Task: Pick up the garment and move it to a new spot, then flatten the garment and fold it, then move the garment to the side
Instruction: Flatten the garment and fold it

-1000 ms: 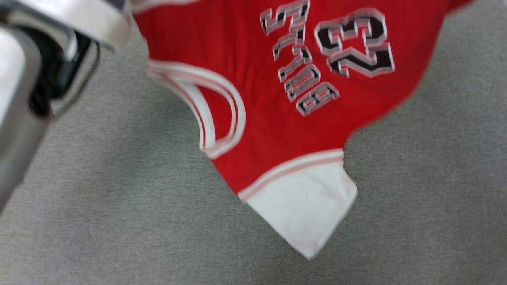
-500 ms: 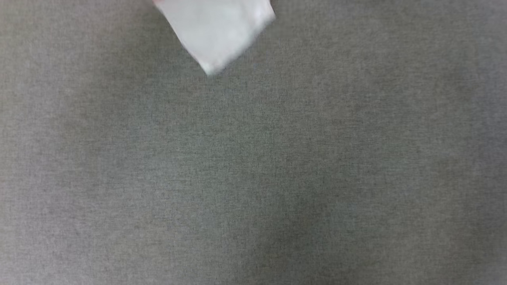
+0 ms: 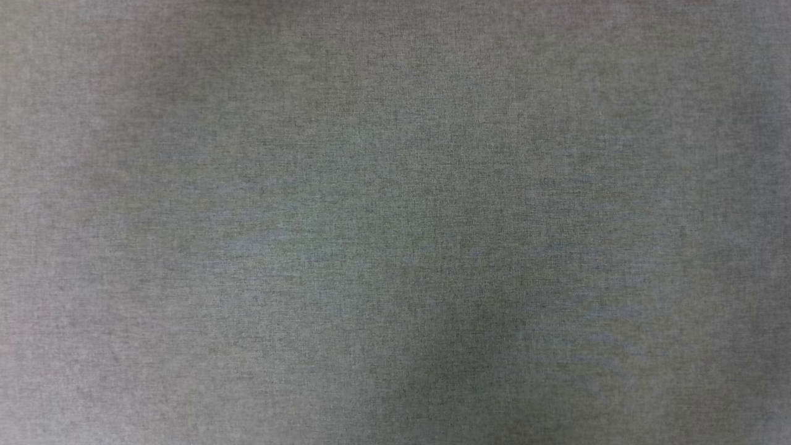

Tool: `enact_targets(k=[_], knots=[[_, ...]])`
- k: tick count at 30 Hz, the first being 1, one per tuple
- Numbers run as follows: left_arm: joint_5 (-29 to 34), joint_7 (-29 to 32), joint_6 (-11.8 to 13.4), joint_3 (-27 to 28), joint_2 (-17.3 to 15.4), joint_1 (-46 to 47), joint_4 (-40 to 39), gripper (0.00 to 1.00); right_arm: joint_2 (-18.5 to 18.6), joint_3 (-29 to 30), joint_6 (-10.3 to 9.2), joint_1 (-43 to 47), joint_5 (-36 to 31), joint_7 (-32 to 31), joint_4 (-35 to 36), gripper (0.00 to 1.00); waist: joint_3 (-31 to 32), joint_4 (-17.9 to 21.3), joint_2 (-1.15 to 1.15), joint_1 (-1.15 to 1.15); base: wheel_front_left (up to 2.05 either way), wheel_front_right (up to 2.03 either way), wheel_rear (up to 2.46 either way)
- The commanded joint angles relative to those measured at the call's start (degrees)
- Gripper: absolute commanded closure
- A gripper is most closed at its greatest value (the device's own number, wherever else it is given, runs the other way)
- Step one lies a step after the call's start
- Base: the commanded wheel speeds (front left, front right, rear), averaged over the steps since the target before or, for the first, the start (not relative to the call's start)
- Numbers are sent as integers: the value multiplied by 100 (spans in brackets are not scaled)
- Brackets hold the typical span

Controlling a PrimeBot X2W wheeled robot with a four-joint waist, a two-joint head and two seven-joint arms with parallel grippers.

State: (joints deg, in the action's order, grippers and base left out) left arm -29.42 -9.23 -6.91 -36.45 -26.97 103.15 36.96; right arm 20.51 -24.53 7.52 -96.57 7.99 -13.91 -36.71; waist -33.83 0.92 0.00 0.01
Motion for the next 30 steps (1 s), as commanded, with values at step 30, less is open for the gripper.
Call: enact_targets(k=[30], knots=[[-1434, -299, 1060, -737, -1394, -7794, -2570, 100, 1147, -1311, -7, 5692, 2077, 817, 995, 100, 2125, -46, 0, -1, 0, 0, 0]])
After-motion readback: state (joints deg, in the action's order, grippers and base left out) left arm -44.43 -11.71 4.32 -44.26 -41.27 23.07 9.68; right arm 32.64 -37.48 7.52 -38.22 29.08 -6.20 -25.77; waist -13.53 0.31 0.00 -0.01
